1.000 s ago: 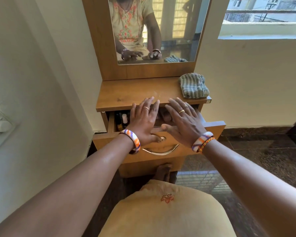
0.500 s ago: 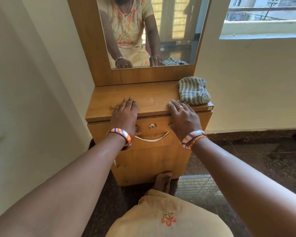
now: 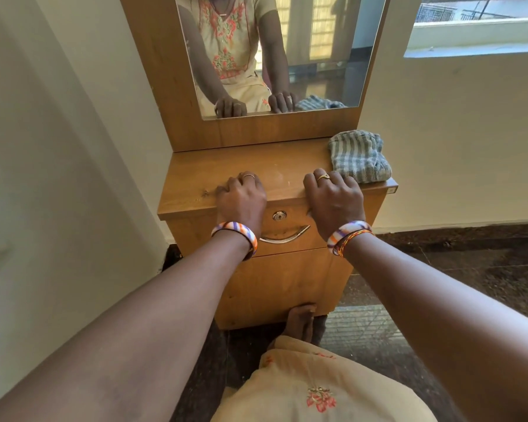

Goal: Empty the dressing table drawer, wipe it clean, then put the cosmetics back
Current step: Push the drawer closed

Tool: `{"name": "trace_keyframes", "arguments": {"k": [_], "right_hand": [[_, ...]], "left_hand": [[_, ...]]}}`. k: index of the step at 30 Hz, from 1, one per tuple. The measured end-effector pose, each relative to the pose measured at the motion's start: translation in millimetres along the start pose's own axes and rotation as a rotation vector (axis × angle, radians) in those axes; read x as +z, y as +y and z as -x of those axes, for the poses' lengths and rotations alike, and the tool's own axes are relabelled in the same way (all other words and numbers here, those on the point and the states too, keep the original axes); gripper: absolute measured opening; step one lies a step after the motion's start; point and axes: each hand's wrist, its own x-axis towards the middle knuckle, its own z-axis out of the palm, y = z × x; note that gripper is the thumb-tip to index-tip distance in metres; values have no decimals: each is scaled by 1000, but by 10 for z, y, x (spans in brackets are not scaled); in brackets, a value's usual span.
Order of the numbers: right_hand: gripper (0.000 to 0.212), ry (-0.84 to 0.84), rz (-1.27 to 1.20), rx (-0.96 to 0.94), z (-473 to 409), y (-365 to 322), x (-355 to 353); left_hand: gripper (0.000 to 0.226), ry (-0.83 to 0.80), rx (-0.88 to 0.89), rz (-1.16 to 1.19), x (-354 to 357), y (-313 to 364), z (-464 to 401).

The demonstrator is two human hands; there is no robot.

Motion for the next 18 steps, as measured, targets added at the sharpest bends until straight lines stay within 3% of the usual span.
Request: {"name": "trace_keyframes", "arguments": {"k": [8,18], "right_hand": [[47,72,35,26,-26,-45,31],[31,209,64,46,15,-52,93]], "left_hand": [[40,-12,-28,-11,16,36,-9],[47,10,-41,10,49,55,16]]}}
